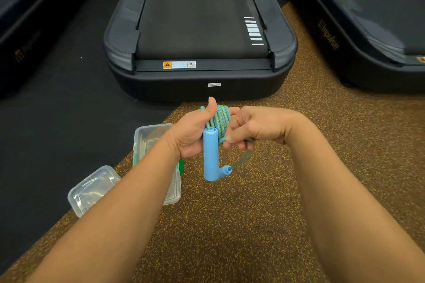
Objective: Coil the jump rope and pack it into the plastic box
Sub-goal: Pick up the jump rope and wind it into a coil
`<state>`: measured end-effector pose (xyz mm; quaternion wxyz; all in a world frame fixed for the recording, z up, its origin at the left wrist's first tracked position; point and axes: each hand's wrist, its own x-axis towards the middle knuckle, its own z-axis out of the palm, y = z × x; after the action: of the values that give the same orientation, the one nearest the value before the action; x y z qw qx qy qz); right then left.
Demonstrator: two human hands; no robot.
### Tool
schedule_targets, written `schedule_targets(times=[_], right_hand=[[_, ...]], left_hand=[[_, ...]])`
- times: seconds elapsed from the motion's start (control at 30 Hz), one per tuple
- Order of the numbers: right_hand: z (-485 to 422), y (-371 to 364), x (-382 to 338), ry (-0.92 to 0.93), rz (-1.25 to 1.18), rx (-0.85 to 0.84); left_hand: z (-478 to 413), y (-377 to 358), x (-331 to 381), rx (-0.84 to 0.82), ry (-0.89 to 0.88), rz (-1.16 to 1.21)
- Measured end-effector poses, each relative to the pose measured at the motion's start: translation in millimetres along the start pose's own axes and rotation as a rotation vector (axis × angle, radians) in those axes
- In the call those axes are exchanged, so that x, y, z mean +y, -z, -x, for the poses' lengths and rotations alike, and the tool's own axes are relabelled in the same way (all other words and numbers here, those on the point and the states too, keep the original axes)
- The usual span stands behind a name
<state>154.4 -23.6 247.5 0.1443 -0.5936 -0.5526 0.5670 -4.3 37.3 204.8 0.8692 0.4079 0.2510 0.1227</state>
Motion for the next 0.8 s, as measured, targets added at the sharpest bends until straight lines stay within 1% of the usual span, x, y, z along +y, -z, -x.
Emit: schedule_targets(times=[0.2, 0.3, 0.4, 0.43, 0.57, 0.67, 0.8], right_hand=[[5, 6, -11, 0.028, 0.112, 0.129], [5, 8, -12, 0.07, 0.103, 0.166], [3, 11, -10, 0.147, 0.244, 0.314], [2, 11, -10, 0.175, 0.241, 0.349], [-2, 7, -2, 0.255, 0.086, 0.405], [-8, 3, 3, 0.307, -0.003, 0.478], [-15, -2, 7, 0.33, -0.077, 0.542]], left_hand=[[-3, -1, -5, 0.042, 0.037, -0.071], [-3, -6, -9, -0.019, 0.08, -0.055], [-4, -9, -10, -0.07, 0.11, -0.024], [-3, -9, -11, -0.087, 0.115, -0.012], [-1, -12, -9, -0.11, 0.141, 0.008], [2, -13, -8, -0.146, 0.18, 0.013], [6, -17, -7, -0.214, 0.215, -0.05]])
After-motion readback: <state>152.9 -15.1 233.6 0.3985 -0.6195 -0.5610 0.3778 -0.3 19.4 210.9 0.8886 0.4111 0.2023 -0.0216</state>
